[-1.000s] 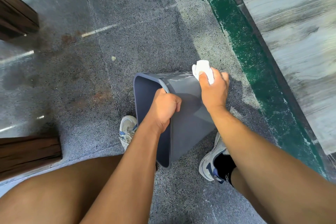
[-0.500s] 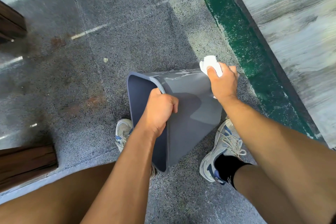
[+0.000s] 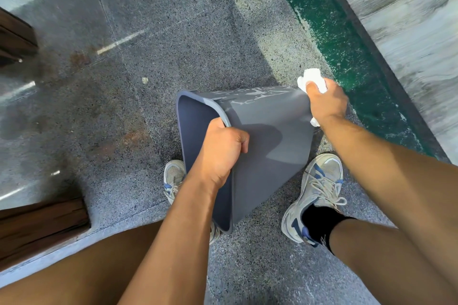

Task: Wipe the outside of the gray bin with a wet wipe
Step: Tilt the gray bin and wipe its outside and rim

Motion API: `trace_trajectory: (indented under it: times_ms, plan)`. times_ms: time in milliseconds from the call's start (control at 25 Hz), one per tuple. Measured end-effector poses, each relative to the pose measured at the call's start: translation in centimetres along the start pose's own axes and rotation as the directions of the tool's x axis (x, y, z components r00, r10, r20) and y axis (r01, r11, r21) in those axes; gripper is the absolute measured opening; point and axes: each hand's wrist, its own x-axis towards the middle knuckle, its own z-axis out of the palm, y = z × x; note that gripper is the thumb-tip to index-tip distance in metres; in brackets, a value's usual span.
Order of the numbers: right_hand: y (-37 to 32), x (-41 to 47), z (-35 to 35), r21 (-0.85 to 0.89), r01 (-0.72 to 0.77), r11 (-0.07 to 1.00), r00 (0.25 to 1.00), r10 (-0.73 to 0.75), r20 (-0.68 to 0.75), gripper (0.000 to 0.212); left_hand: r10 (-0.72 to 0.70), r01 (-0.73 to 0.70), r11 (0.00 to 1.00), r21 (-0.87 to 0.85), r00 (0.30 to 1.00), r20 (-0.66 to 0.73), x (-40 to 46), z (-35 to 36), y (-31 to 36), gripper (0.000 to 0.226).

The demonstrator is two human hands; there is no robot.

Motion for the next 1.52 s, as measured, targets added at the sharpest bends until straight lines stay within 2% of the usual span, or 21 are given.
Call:
trace_trajectory:
  times_ms: [120,280,440,520,640,720,800,880,960,1040,1120,1240,1360,1520]
  plan:
    - [0.3,0.6,-0.3,-0.033,-0.045,0.998,0.999,0.045,0.004,0.050,0.033,-0.033,0.999,-0.011,0.999,0.038,0.2,0.0,-0.5,0.031]
    - [2.5,-0.6,-1.2,-0.097,-0.157,0.983,0.987,0.156,-0.026,0.056,0.052,-0.052,0.998,0.021,0.998,0.020,0.6,-0.5,-0.5,0.036]
    - [4.5,-3.1,-2.8,-0.092,-0.209,0.974,0.978,0.206,-0.040,0.062,0.046,-0.047,0.998,0.032,0.998,0.031,0.8,-0.5,-1.1,0.017]
    - [4.5,-3.9,-3.7,-0.020,-0.234,0.972,0.971,0.232,-0.057,0.063,0.026,-0.028,0.999,0.027,0.997,0.069,0.6,-0.3,-1.5,0.018]
    - [2.8,-5.2,-5.5,0.161,-0.240,0.957,0.958,0.261,-0.121,0.056,0.042,-0.045,0.999,0.029,0.994,0.104,-0.5,0.1,-1.9,0.044]
    - [1.2,-6.0,-6.4,0.279,-0.221,0.934,0.950,0.271,-0.155,0.051,0.024,-0.026,1.000,0.013,0.995,0.093,-1.2,0.4,-1.5,0.040]
    - [-0.9,-7.0,-7.0,0.375,-0.206,0.904,0.945,0.283,-0.164,0.046,-0.038,0.056,0.989,-0.136,0.991,0.132,-1.6,0.6,-1.0,0.019]
    - [-3.0,-7.9,-7.3,0.443,-0.191,0.876,0.948,0.282,-0.150,0.038,-0.098,0.154,0.924,-0.350,0.980,0.171,-1.9,0.7,0.0,0.031]
    - [-5.1,-9.1,-7.6,0.543,-0.171,0.822,0.963,0.256,-0.083,0.035,-0.102,0.178,0.843,-0.508,0.979,0.175,-1.6,0.8,0.6,0.055]
    - [-6.7,-10.4,-8.0,0.603,-0.137,0.786,0.980,0.195,-0.031,0.039,-0.133,0.202,0.790,-0.579,0.978,0.160,-1.3,0.7,0.7,0.076]
    - [-7.5,-11.3,-8.2,0.591,-0.094,0.801,0.994,0.112,0.006,0.048,-0.161,0.214,0.758,-0.616,0.977,0.141,-1.0,0.5,0.5,0.086]
    - [-8.8,-12.4,-8.1,0.454,0.016,0.891,0.990,-0.077,0.116,0.047,-0.146,0.201,0.692,-0.694,0.980,0.138,-0.4,0.1,-0.1,0.091]
    - [-10.7,-14.1,-6.9,0.327,0.183,0.927,0.939,-0.263,0.220,0.035,-0.129,0.142,0.636,-0.759,0.989,0.077,0.2,0.2,-0.3,0.084]
    - [-12.1,-16.7,-3.8,0.167,0.312,0.936,0.891,-0.348,0.291,0.057,-0.086,0.119,0.612,-0.782,0.993,0.083,1.1,0.1,-0.5,0.082]
